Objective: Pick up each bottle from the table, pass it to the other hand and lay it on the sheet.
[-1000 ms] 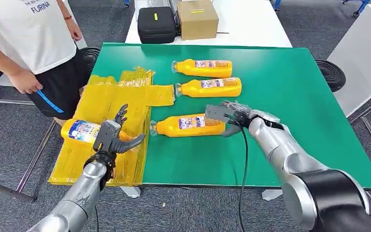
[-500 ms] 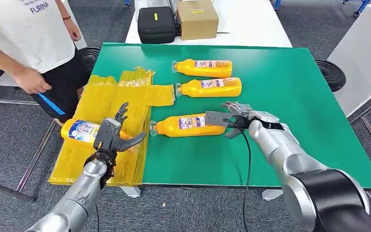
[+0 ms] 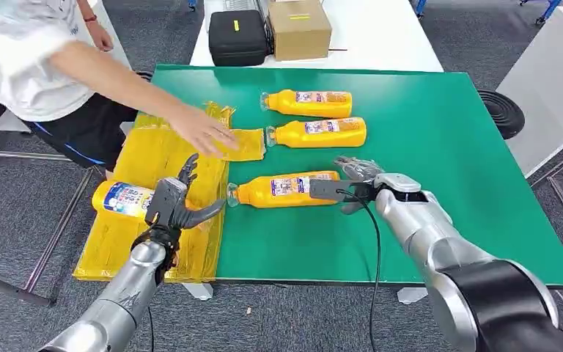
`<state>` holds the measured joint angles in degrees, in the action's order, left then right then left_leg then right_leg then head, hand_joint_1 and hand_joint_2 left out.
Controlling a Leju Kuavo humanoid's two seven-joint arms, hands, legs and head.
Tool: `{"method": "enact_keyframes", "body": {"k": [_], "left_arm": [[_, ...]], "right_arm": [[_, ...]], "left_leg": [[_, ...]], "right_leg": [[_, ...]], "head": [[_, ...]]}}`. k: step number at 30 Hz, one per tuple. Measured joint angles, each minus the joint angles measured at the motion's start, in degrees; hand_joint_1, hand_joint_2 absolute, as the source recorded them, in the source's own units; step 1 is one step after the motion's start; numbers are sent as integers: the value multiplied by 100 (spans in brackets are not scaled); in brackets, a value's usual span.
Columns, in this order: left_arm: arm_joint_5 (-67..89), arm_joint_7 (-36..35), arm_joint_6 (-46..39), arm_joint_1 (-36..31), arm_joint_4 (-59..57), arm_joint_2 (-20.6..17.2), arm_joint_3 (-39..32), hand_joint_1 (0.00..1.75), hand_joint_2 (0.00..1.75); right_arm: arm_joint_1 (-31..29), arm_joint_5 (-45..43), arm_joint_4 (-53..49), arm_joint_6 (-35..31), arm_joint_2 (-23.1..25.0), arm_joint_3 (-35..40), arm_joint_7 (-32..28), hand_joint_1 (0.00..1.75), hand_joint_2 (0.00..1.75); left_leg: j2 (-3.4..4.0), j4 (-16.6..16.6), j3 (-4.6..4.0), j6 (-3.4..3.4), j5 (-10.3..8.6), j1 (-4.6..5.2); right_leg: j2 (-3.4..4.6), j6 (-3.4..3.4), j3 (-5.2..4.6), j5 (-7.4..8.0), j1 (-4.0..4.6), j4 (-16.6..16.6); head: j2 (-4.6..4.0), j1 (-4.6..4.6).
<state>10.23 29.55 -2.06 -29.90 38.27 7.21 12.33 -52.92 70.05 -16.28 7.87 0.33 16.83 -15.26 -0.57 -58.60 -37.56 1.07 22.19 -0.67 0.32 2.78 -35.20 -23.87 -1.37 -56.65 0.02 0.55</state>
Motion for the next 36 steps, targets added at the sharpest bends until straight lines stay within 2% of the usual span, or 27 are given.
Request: {"method": "enact_keyframes", "body": {"k": [14, 29, 30, 31, 36], "left_arm": [[-59, 26, -98, 2, -42, 11, 48, 0, 175], [-98, 9, -92, 61, -42, 9, 96, 0, 175], [-98, 4, -92, 61, -44, 9, 98, 0, 175], [-105, 0, -94, 61, -44, 9, 98, 0, 175], [-122, -15, -103, 61, -44, 9, 101, 0, 175]], "right_arm": [[191, 87, 0, -557, 170, 85, -229, 0, 175], [287, -85, 46, -201, 297, 66, -273, 0, 175], [304, -107, 46, -157, 297, 57, -264, 44, 175], [321, -148, 48, -88, 297, 42, -234, 175, 175], [372, -247, 55, 153, 295, -81, -157, 175, 175]], "left_leg": [[0, 0, -1, 0, 0, 0], [0, 0, -1, 0, 0, 0], [0, 0, -1, 0, 0, 0], [0, 0, -1, 0, 0, 0], [1, 0, 1, 0, 0, 0]], "right_leg": [[0, 0, 0, 0, 0, 0], [0, 0, -1, 0, 0, 0], [0, 0, -1, 0, 0, 0], [0, 0, -1, 0, 0, 0], [0, 0, -1, 0, 0, 0]], "head": [[0, 0], [0, 0], [0, 0], [0, 0], [0, 0]]}}
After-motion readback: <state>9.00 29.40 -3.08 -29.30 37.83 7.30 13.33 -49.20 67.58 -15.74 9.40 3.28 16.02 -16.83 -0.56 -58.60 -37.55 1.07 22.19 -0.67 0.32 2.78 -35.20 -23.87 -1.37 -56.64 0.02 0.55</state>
